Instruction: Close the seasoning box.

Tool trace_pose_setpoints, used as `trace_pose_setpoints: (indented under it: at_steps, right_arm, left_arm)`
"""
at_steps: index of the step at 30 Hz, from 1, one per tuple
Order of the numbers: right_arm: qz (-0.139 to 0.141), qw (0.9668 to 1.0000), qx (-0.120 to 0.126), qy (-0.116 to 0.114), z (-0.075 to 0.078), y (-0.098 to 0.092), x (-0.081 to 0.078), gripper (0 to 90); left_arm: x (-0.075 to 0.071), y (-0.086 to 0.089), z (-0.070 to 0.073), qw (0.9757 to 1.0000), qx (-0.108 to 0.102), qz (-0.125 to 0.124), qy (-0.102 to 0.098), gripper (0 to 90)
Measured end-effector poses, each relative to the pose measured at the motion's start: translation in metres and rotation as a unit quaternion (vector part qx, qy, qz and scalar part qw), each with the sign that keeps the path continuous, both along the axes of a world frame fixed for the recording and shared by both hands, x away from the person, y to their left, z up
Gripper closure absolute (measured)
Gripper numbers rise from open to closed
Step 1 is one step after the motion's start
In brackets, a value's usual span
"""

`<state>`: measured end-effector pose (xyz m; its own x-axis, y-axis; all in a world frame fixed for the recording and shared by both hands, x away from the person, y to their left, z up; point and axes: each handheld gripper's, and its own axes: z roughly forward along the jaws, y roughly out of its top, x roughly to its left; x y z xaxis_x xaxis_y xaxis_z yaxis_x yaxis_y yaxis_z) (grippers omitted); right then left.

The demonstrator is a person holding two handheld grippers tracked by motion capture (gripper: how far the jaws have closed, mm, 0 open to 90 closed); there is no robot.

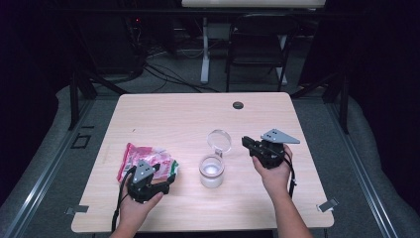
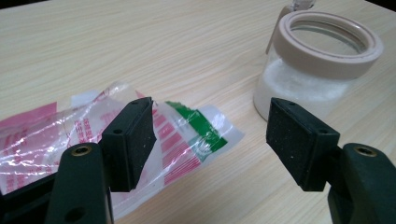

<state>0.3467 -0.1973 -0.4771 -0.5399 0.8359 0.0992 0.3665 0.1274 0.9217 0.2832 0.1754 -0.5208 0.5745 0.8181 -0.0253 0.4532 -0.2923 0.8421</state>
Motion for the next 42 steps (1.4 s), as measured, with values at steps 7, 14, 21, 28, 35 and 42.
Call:
trace_pose_setpoints:
  at_steps: [7,14,21,28,35,42]
  right_arm:
    - [0.012,0.9999,0.002,0.010,-0.004,0.004,0.006,87.9]
    - [0.020,0.9997,0.006,0.015,-0.008,0.011,0.011,87.9]
    - [0.022,0.9995,0.009,0.020,-0.011,0.012,0.016,87.5]
    - [0.022,0.9995,0.012,0.021,-0.011,0.012,0.019,87.5]
    - [0.030,0.9993,0.010,0.019,-0.012,0.019,0.022,87.2]
    - [0.038,0.9991,0.006,0.020,-0.012,0.025,0.022,86.9]
  left_arm:
    - [-0.002,0.003,-0.001,1.0000,0.005,0.005,-0.003,32.7]
    - [-0.006,0.014,0.003,0.9996,-0.010,0.026,-0.011,33.1]
    - [-0.007,0.022,0.004,0.9990,-0.011,0.041,-0.016,33.3]
    - [-0.008,0.023,0.003,0.9986,-0.006,0.050,-0.016,33.7]
    - [-0.010,0.029,0.002,0.9980,-0.009,0.062,-0.014,33.9]
    - [-0.010,0.033,0.002,0.9975,-0.011,0.068,-0.015,34.4]
